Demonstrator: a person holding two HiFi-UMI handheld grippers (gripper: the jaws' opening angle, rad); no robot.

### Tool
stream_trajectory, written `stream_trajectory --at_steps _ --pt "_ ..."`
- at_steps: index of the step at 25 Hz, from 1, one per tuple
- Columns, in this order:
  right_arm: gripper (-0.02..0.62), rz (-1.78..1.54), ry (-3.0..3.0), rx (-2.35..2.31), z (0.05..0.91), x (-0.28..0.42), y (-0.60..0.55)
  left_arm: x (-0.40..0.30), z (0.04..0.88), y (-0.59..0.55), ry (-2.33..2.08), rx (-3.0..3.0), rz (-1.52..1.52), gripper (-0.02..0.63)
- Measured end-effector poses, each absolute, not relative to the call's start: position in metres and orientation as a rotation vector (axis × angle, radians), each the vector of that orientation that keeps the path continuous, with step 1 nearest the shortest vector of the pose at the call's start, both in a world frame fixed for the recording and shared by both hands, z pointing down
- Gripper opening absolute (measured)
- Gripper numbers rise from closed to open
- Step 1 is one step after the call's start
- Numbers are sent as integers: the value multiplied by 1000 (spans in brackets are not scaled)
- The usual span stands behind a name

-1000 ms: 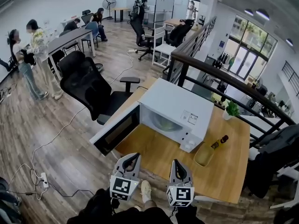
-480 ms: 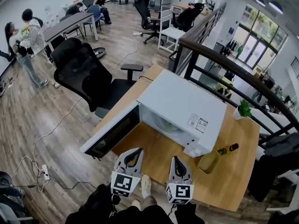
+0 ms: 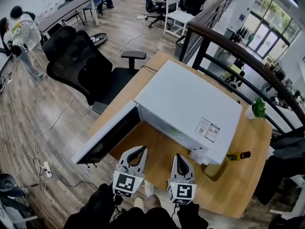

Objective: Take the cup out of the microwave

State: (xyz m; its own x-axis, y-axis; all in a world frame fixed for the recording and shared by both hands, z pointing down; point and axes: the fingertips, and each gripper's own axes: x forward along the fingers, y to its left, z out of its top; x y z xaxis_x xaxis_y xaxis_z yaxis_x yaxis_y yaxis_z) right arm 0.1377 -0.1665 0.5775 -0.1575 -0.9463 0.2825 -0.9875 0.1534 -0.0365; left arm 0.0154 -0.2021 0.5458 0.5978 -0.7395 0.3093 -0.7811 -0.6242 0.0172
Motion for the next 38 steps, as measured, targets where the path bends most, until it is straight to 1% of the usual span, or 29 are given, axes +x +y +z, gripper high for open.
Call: stream_trajectory --at_steps 5,6,7,8,12,16,20,23,28,32,38 --pt "17 346 -2209 1922 590 145 -197 19 555 -222 -1275 2656 426 25" --pt "28 349 -2209 1919 592 146 -205 20 555 -228 -1276 2653 430 25" --pt "95 353 -2210 1913 593 146 -213 21 556 -235 -1277 2651 434 25" --pt "118 357 -2209 1910 593 147 -223 22 555 -242 -1278 2649 438 25" --pt "163 367 -2199 1910 595 143 -246 18 554 -261 -1281 2634 440 25" --pt "266 353 -2196 1913 602 140 -261 19 559 -268 -1276 2630 442 25" --pt "382 362 -2179 1933 608 140 -276 22 565 -276 -1267 2619 446 25" --pt "445 378 -2153 1956 613 143 -288 24 567 -282 -1259 2616 445 25" --pt "518 417 -2124 1970 623 147 -306 27 572 -293 -1257 2604 445 25" --pt "541 439 -2107 1976 630 150 -319 27 576 -302 -1260 2595 443 25" --pt "541 447 -2071 1994 639 156 -334 24 581 -308 -1270 2581 441 25"
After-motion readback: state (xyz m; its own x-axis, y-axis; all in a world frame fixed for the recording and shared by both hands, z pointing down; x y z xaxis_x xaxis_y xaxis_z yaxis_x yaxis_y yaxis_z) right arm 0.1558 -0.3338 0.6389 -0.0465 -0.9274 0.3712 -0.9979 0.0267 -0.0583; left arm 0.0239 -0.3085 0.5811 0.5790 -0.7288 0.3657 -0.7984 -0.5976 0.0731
